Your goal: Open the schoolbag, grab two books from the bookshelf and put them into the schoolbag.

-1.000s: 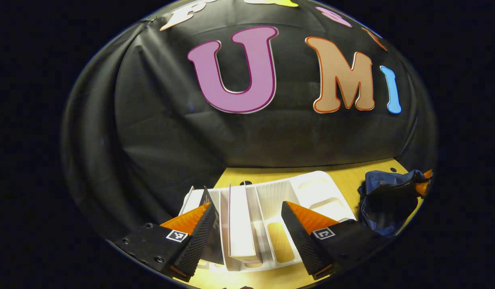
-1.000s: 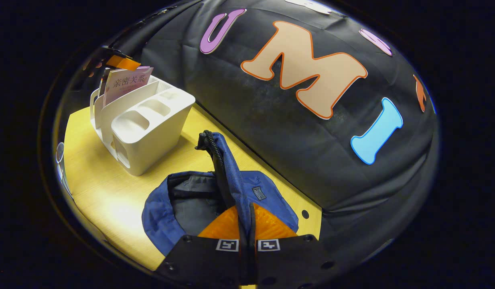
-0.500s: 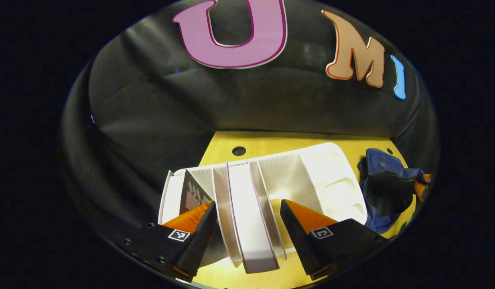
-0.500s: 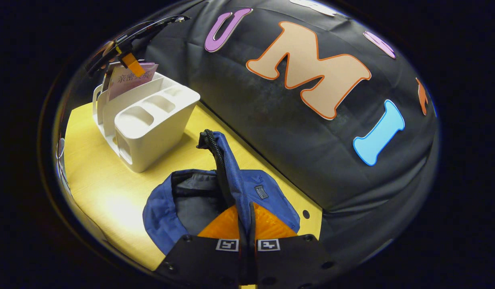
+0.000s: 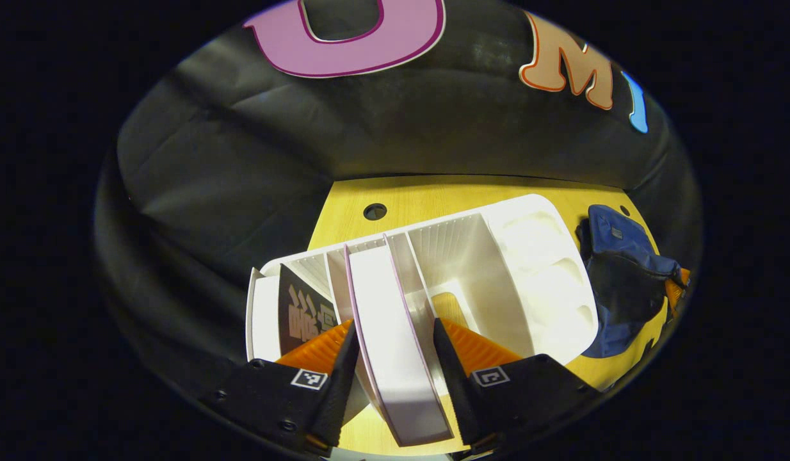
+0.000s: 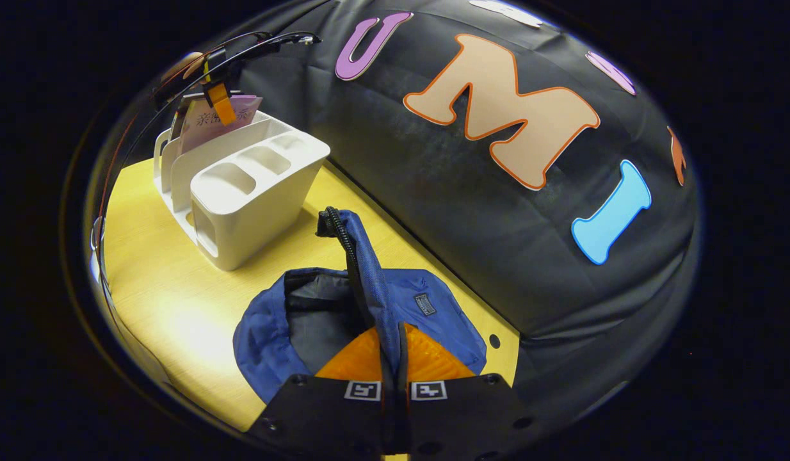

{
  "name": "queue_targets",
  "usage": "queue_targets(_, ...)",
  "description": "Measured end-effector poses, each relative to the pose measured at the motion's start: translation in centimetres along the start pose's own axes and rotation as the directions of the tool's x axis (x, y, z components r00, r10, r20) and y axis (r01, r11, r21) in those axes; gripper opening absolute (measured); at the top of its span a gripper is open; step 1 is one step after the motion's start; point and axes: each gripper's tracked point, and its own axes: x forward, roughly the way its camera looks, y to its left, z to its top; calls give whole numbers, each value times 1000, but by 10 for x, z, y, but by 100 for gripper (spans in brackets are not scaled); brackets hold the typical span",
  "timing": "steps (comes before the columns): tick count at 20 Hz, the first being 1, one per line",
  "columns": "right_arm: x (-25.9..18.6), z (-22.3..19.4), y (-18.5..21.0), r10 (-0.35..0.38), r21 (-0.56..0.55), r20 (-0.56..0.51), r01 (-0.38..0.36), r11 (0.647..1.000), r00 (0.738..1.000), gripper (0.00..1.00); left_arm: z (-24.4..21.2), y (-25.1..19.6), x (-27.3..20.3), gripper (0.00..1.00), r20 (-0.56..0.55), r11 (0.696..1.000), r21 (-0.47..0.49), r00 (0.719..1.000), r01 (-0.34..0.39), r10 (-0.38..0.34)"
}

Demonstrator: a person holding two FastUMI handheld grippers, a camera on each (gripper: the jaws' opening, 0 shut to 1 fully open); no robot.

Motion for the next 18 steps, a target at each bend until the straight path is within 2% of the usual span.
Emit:
queue_targets(2, 2, -1, 1, 2, 3, -1, -2, 1000, 1000, 4, -2, 1, 2, 64, -14, 1000, 4, 1000, -15, 15)
queue_targets(6, 4, -2, 1, 6, 4, -1, -6, 1000, 1000, 4, -8, 0, 9, 42, -48, 1000, -3, 999, -21, 21)
queue_targets(13, 5, -3, 4, 14, 4, -1, -14, 1000, 1000, 3, -12, 1, 5, 34, -37, 999, -46, 999, -28, 26)
queue_targets(18, 4, -4, 7, 18, 6, 4, -18, 1000, 1000, 3, -5, 2, -17, 32, 27, 998, -52, 999, -31, 33)
